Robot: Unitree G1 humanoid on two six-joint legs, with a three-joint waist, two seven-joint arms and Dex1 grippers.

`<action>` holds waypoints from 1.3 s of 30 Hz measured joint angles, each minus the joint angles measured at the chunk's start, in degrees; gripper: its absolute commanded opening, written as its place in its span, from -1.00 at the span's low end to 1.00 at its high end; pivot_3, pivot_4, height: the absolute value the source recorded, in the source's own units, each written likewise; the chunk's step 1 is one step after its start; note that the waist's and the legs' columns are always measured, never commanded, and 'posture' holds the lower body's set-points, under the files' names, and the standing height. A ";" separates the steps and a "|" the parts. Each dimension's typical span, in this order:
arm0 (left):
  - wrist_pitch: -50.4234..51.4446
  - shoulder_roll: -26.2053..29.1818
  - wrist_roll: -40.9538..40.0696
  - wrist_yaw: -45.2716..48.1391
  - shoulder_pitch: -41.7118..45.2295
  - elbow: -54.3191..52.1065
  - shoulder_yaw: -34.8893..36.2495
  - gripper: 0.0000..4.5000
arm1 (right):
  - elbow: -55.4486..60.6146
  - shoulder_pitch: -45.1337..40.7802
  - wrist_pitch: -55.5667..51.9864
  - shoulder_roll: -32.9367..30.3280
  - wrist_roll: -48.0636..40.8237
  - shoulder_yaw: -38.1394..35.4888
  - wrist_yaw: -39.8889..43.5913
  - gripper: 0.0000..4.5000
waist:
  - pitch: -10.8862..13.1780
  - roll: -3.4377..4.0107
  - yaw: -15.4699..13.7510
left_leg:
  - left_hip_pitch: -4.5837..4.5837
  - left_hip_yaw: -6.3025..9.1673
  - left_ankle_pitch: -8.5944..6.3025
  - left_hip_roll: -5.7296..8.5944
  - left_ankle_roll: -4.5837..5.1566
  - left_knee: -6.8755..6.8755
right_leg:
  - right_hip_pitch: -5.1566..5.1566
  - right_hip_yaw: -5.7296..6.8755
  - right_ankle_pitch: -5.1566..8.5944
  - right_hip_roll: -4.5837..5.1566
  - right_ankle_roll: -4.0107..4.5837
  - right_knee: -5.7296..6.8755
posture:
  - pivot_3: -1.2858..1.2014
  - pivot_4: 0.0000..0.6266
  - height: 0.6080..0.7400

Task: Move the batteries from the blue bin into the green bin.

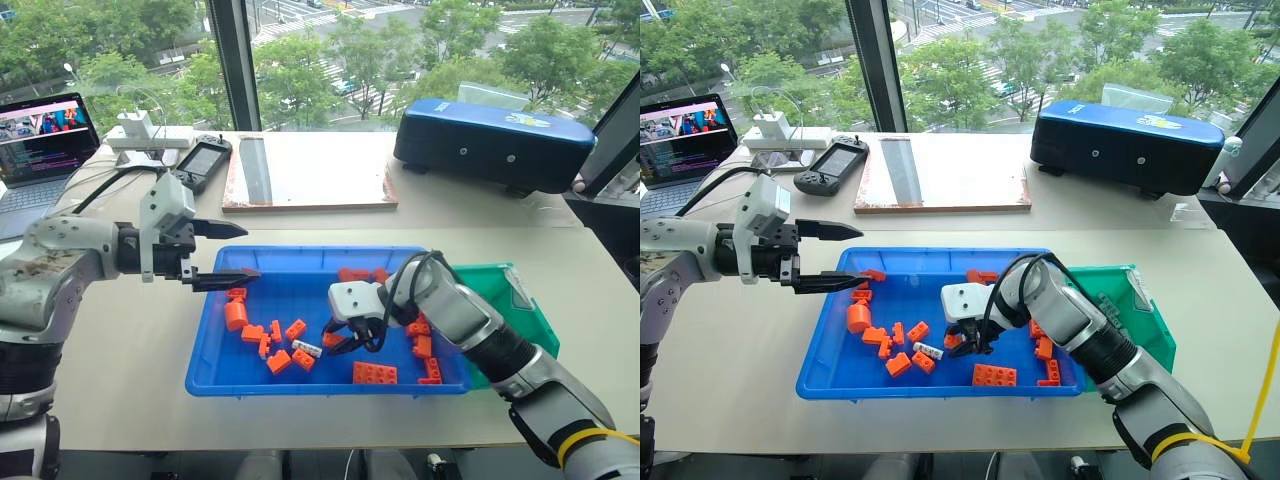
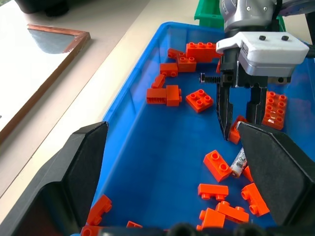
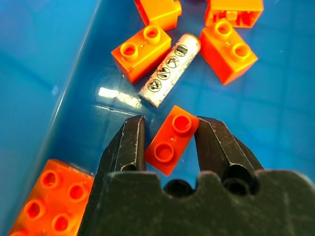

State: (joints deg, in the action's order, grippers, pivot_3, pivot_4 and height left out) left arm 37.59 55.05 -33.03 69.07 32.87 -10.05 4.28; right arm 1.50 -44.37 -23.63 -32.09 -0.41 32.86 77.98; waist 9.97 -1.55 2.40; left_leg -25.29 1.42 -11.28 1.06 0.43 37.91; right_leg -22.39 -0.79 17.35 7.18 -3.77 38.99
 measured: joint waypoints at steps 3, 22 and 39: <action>-0.11 -0.34 0.20 0.09 0.30 0.59 -0.39 1.00 | 0.28 -1.24 -1.15 -1.98 -0.53 -1.93 0.42 -0.55 | 0.00 0.00 -0.01 | 0.00 -0.01 0.00 0.01 0.00 0.00 | 0.01 0.00 0.00 0.00 0.00 -0.01 | 0.03 -0.52 0.88; -1.15 -1.51 1.46 1.15 1.17 1.93 -1.21 1.00 | 8.12 -3.38 -15.77 -2.41 -3.91 -8.41 -4.86 0.55 | 0.00 0.00 -0.09 | 0.00 0.00 0.00 0.01 0.00 -0.01 | 0.03 -0.01 0.00 0.00 0.00 0.02 | 0.03 -0.52 0.88; -1.64 -0.96 2.69 2.36 0.98 1.93 -1.61 1.00 | 14.32 4.11 -29.30 2.54 -5.44 -0.67 -14.85 0.55 | 0.00 0.00 0.01 | 0.00 0.04 0.00 0.01 0.00 -0.01 | 0.00 0.00 0.00 0.00 0.00 0.01 | 0.03 -0.52 0.88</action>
State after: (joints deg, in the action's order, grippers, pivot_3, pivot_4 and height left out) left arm 35.95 54.09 -30.34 71.43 33.85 -8.13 2.67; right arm 15.81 -40.26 -52.93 -29.55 -5.84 32.20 63.13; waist 9.97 -1.55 2.40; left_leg -25.28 1.46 -11.29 1.08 0.44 37.91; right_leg -22.38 -0.79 17.35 7.18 -3.77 39.00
